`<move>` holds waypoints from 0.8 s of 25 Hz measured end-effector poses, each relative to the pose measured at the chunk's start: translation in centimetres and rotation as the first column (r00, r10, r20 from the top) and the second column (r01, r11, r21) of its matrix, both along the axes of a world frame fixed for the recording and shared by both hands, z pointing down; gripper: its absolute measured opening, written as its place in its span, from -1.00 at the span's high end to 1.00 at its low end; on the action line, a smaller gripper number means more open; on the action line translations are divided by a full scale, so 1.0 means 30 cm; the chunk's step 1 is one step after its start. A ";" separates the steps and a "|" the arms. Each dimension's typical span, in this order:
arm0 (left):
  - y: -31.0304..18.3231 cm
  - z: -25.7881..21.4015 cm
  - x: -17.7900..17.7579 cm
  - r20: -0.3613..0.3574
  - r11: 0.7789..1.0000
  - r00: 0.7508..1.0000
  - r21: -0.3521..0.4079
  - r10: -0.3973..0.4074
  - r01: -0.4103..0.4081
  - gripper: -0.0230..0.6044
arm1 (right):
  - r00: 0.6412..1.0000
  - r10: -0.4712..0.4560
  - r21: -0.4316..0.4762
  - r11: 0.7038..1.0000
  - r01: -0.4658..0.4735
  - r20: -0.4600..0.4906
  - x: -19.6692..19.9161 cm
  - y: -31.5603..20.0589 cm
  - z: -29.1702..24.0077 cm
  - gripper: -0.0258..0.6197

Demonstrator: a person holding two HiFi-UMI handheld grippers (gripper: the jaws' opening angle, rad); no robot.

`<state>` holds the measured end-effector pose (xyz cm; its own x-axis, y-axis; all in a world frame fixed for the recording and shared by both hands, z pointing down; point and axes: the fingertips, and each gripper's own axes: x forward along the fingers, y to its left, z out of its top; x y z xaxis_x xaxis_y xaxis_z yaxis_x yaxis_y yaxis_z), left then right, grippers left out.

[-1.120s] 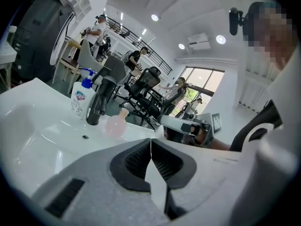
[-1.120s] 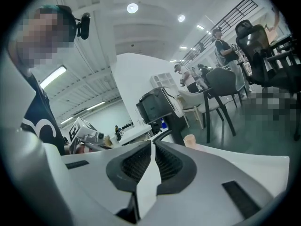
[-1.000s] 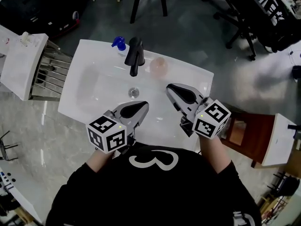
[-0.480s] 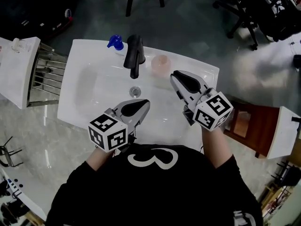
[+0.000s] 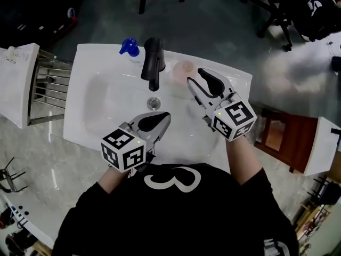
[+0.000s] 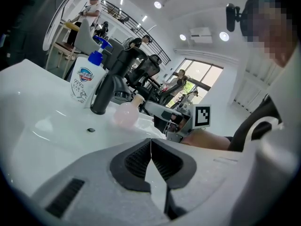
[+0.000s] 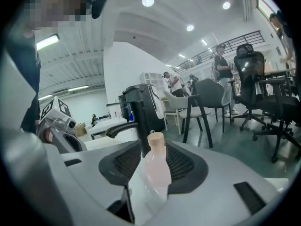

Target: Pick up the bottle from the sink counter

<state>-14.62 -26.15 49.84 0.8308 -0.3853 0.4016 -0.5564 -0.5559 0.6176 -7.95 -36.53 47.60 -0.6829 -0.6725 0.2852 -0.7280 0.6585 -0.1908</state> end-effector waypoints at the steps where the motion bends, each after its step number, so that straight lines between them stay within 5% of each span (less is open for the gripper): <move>1: -0.001 0.005 -0.001 -0.001 1.000 1.000 -0.002 0.002 -0.002 0.88 | 1.000 0.005 0.001 1.000 -0.005 -0.004 -0.003 -0.008 0.009 0.52; 20: -0.018 0.031 -0.051 -0.047 1.000 0.999 0.008 -0.020 0.020 0.88 | 0.996 0.050 0.060 0.997 -0.046 -0.069 -0.058 -0.081 0.068 0.44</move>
<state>-16.14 -26.68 50.79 0.8408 -0.4056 0.3585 -0.5378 -0.5504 0.6386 -9.70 -38.95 49.63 -0.6291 -0.7209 0.2907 -0.7692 0.6312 -0.0996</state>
